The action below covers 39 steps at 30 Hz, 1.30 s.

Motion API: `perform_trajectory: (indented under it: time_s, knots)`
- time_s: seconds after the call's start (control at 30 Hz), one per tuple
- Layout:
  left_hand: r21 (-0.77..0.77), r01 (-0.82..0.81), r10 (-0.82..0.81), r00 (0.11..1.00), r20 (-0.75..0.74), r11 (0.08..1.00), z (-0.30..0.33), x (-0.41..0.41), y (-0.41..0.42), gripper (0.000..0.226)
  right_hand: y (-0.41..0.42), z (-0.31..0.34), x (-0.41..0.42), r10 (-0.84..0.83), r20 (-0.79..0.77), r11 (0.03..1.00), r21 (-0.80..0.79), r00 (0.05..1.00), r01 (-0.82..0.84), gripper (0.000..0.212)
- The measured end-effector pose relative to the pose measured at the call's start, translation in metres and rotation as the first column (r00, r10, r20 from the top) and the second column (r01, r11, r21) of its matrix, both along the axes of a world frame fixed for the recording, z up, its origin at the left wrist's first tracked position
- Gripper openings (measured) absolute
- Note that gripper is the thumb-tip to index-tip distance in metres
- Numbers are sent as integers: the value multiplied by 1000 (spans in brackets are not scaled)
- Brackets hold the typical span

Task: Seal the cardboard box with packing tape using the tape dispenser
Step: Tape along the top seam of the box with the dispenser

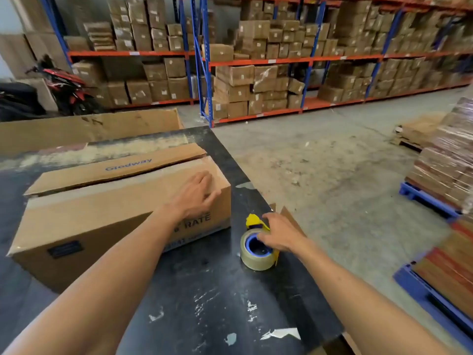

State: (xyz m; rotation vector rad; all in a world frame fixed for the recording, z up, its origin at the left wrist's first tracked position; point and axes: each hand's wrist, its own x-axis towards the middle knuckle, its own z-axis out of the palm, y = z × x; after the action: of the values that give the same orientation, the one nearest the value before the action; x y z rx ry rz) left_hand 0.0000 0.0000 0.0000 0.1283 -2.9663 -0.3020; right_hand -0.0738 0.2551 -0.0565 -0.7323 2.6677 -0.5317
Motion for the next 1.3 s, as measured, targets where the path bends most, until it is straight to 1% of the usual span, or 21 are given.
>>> perform_trajectory:
  time_s: [0.1,0.13,0.2,0.23,0.3,0.37,0.4,0.43,0.47,0.5,0.53,0.6,0.7,0.8,0.87,0.93,1.0,1.13,1.2,1.27,1.3]
  knots:
    - [-123,4,-9,999,-41,992,-7,3,1,62,-5,-21,-1,-48,30,996,74,998,45,67]
    - [-128,8,-14,999,-44,992,-7,5,2,61,-6,-22,2,-79,47,992,97,996,74,65]
    - [-107,30,-32,999,-17,994,-8,3,1,62,-9,-33,-2,-149,62,985,97,987,143,51]
    - [-93,37,-37,999,0,995,-8,1,-2,63,-11,-37,-6,-167,59,984,75,984,162,43]
    - [-75,45,-43,999,33,996,-4,-3,-10,66,-11,-40,-15,-174,95,984,56,980,170,36]
    - [-133,92,-82,993,83,987,6,-8,-21,69,-10,-35,-18,-196,212,977,-38,957,208,32]
    - [-185,106,-85,990,116,977,10,-8,-26,71,-9,-26,-15,-202,302,958,-136,932,252,25]
    - [-217,91,-57,986,158,972,12,-7,-31,73,-8,-20,-14,-202,416,913,-247,887,324,16]
    - [-219,50,-7,981,195,974,13,-3,-34,74,-6,-13,-14,-182,532,855,-330,827,400,13]
    - [-194,-5,49,974,221,981,10,1,-35,73,-5,-8,-17,-139,624,792,-397,769,464,14]
    - [-172,-50,90,967,237,984,6,4,-34,72,-4,-5,-21,-93,689,737,-438,719,515,21]
    - [-149,-58,94,965,245,987,4,6,-31,71,-3,8,-26,3,763,660,-488,647,571,36]
    - [-122,-63,93,962,256,991,11,9,-27,67,-6,41,-27,159,778,547,-582,608,601,33]
    - [-114,-55,84,960,265,992,12,14,-21,65,-12,76,-30,305,782,476,-619,544,624,34]
    - [-103,-38,64,964,260,994,10,17,-16,64,-22,95,-31,334,765,471,-641,550,606,29]
    - [-99,-34,59,965,256,995,8,17,-8,65,-33,112,-29,386,734,464,-678,558,570,35]
    - [-97,-33,56,968,244,995,6,16,4,66,-45,129,-24,490,697,438,-716,523,544,42]
    - [-124,-14,37,982,188,992,2,8,41,67,-69,153,-16,570,604,396,-796,557,458,36]
    - [-131,-9,32,984,175,991,0,4,59,66,-77,160,-13,609,591,403,-805,529,435,34]
    - [-73,-11,25,982,188,997,2,4,72,66,-83,166,-10,653,571,429,-820,498,378,36]
    - [-37,-14,21,980,200,999,2,3,74,67,-85,168,-11,654,557,440,-830,512,342,39]
